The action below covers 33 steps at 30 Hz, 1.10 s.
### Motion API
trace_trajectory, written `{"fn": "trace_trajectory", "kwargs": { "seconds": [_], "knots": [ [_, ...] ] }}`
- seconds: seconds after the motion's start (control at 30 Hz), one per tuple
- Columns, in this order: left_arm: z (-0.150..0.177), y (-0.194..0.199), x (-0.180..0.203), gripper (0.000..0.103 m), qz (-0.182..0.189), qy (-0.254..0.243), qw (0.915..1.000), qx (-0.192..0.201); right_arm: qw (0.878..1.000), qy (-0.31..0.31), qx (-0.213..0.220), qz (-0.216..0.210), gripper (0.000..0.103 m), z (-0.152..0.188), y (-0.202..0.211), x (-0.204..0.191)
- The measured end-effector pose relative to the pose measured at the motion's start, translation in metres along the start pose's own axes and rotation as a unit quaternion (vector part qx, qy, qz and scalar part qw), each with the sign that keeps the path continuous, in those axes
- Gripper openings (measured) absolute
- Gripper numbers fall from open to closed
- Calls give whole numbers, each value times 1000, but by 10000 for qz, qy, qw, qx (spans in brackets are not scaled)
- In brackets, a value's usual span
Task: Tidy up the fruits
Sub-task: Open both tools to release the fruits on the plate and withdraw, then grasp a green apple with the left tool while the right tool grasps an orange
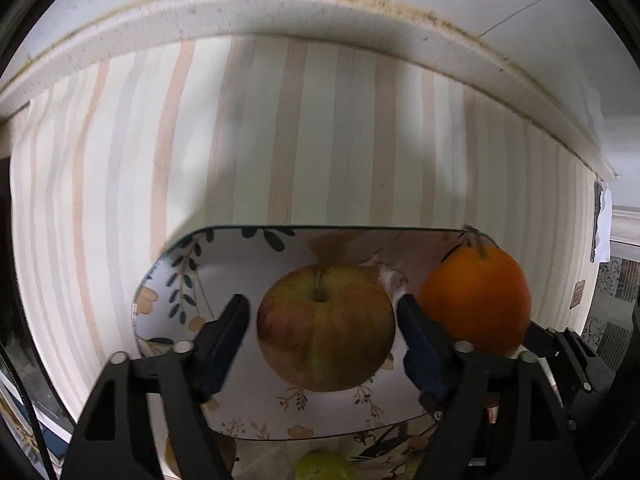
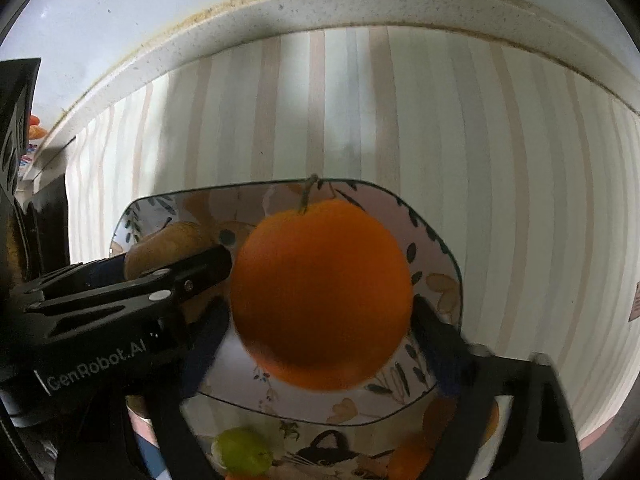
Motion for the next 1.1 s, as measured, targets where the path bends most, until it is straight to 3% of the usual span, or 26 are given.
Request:
{"fn": "trace_trajectory", "kwargs": {
  "seconds": [0.23, 0.5, 0.67, 1.1],
  "knots": [
    [8, 39, -16, 82, -210, 79, 9987, 468, 9999, -22, 160, 8, 97, 9, 23, -5],
    [52, 76, -39, 82, -559, 222, 9939, 924, 9992, 115, 352, 138, 97, 40, 55, -11],
    [80, 96, -49, 82, -819, 302, 9877, 1299, 9969, 222, 677, 332, 97, 62, 77, -16],
    [139, 155, -55, 82, -938, 319, 9714, 2160, 9876, 366, 1469, 416, 97, 124, 142, -34]
  ]
}}
Point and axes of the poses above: each gripper's, at about its wrist camera, not at the fingertips, and y roughly against the way its jaws point, x to its right, z to its underside, the point moved 8 cm from there along -y, roughly the way its jaws point, and after that the axes turned 12 degrees about -z, right-handed, at the moved point
